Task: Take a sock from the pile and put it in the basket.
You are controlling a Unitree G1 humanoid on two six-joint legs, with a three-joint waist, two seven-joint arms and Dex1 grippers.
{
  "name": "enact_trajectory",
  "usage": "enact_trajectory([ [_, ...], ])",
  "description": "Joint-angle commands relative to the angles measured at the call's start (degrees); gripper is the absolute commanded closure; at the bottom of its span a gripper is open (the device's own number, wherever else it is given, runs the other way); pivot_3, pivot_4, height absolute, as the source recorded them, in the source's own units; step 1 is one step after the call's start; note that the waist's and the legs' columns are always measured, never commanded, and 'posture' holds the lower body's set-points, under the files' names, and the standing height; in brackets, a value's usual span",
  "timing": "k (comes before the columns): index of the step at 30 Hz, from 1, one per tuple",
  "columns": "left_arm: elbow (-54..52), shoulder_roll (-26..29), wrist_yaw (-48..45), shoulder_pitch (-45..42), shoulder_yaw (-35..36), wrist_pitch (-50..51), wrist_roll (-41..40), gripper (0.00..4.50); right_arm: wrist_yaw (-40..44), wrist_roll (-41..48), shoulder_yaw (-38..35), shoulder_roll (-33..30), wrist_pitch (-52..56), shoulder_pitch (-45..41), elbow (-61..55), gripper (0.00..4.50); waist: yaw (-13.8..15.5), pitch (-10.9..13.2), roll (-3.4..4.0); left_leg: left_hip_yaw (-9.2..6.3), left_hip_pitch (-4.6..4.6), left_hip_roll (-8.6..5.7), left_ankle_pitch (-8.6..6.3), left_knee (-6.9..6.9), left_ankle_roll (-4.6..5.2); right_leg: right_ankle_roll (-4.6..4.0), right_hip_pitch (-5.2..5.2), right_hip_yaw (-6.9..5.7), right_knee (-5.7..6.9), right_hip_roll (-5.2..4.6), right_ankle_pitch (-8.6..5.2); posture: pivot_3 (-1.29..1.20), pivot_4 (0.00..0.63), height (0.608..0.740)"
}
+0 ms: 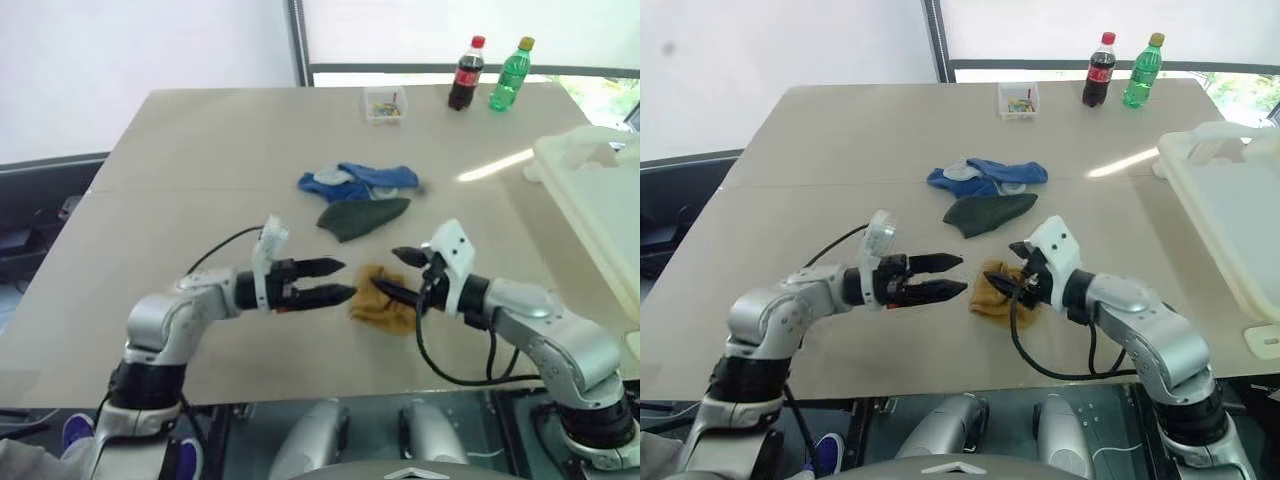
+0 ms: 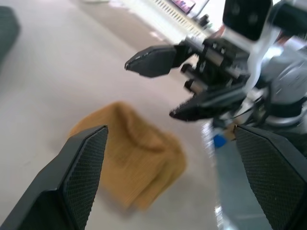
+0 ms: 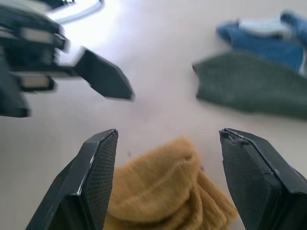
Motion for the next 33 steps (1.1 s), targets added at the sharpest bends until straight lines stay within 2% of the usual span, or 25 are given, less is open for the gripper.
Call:
enact_trajectory([
  [1, -3.90, 1.17, 0.33, 1.67, 0.14, -5.52, 2.70, 0.06, -2.36, -0.99, 0.24, 0.25, 2.51, 0.54, 1.15, 1.04, 0.11, 0.00, 0.00, -0.01, -0.02, -0.01, 0.00, 0.00, 0.00, 0.00, 0.00, -0.02, 0.00, -0.01, 0.00, 0.00, 0.150, 0.740],
  [4, -5.00, 2.34, 0.18, 3.28, -1.06, -9.13, 5.37, 0.06, -3.56, -2.24, 1.36, -0.25, 3.44, 2.77, 2.27, 1.04, 0.05, 0.00, 0.00, -0.01, -0.04, -0.02, 0.00, -0.01, 0.00, 0.00, 0.00, 0.00, -0.01, -0.02, 0.00, 0.00, 0.150, 0.740],
  [8, -6.01, 2.19, 0.90, 4.90, -0.89, -9.69, 4.95, 0.06, -4.70, -5.11, 3.11, -1.62, 2.63, 4.75, 3.81, 1.04, -0.12, -0.01, 0.01, 0.02, -0.01, -0.01, 0.00, -0.04, 0.00, 0.00, -0.01, -0.02, 0.00, -0.01, 0.00, 0.00, 0.150, 0.740],
  [17, -5.97, 2.95, 1.16, 6.53, -0.71, -13.65, 6.19, 0.06, -2.21, -6.41, 6.12, -3.06, 0.29, 6.37, 7.65, 1.04, -0.06, -0.04, 0.00, 0.04, 0.05, -0.01, 0.00, -0.04, 0.01, 0.01, 0.02, -0.05, 0.01, 0.00, 0.00, 0.00, 0.150, 0.740],
  [20, -4.79, 2.64, 1.23, 6.65, -0.86, -15.63, 7.08, 0.06, -1.19, -7.40, 7.29, -3.52, -1.72, 6.42, 10.77, 1.83, -0.07, -0.08, 0.00, 0.04, 0.07, -0.01, 0.00, -0.04, 0.01, 0.01, 0.03, -0.06, 0.01, 0.00, 0.00, 0.00, 0.150, 0.740],
  [23, -3.46, 1.84, 1.80, 6.67, -1.19, -17.60, 8.19, 0.06, 0.09, -9.49, 8.87, -5.01, -4.86, 6.55, 14.49, 3.16, -0.06, -0.20, -0.03, 0.05, 0.17, -0.01, -0.01, -0.04, 0.01, 0.01, 0.10, -0.05, 0.02, 0.00, 0.00, 0.00, 0.150, 0.740],
  [24, -3.14, 1.63, 1.95, 6.58, -1.26, -18.02, 8.41, 0.06, 0.51, -9.70, 9.00, -5.42, -5.56, 6.59, 15.04, 3.39, -0.05, -0.23, -0.06, 0.07, 0.21, -0.01, -0.01, -0.04, 0.02, 0.01, 0.14, -0.03, 0.02, 0.00, 0.00, 0.00, 0.150, 0.740],
  [25, -3.00, 1.50, 2.05, 6.62, -1.29, -18.44, 8.58, 0.06, 0.82, -9.67, 8.94, -5.74, -6.12, 6.73, 15.26, 4.01, -0.04, -0.23, -0.06, 0.07, 0.43, 0.00, -0.14, -0.04, 0.23, 0.02, 0.36, -0.05, 0.00, -0.01, 0.00, 0.00, 0.150, 0.740],
  [26, -2.82, 1.27, 2.25, 6.56, -1.26, -18.85, 8.73, 0.06, 0.68, -9.10, 7.70, -5.50, -6.59, 6.93, 15.28, 4.01, 0.02, -0.23, -0.07, 0.07, 0.45, -0.01, -0.14, -0.04, 0.24, 0.02, 0.38, -0.05, 0.00, -0.01, 0.00, 0.00, 0.150, 0.740],
  [28, -2.58, 0.94, 2.49, 6.46, -1.21, -19.42, 8.89, 0.06, 0.56, -7.66, 5.21, -4.63, -7.03, 7.24, 15.18, 4.48, 0.11, -0.27, -0.10, 0.03, 1.02, 0.00, -0.31, -0.21, 0.06, 0.06, 1.02, -0.07, -0.18, -0.01, -0.05, 0.00, 0.150, 0.740],
  [33, -1.88, -1.57, 4.24, 5.24, -1.13, -22.89, 9.53, 0.06, -1.18, 6.86, -13.12, 3.16, -5.64, 5.75, 10.99, 4.48, 0.24, -0.07, 0.02, -0.07, 0.89, 0.00, -0.30, -0.14, 0.03, 0.05, 0.95, -0.08, -0.18, 0.00, -0.02, 0.00, 0.150, 0.740],
])
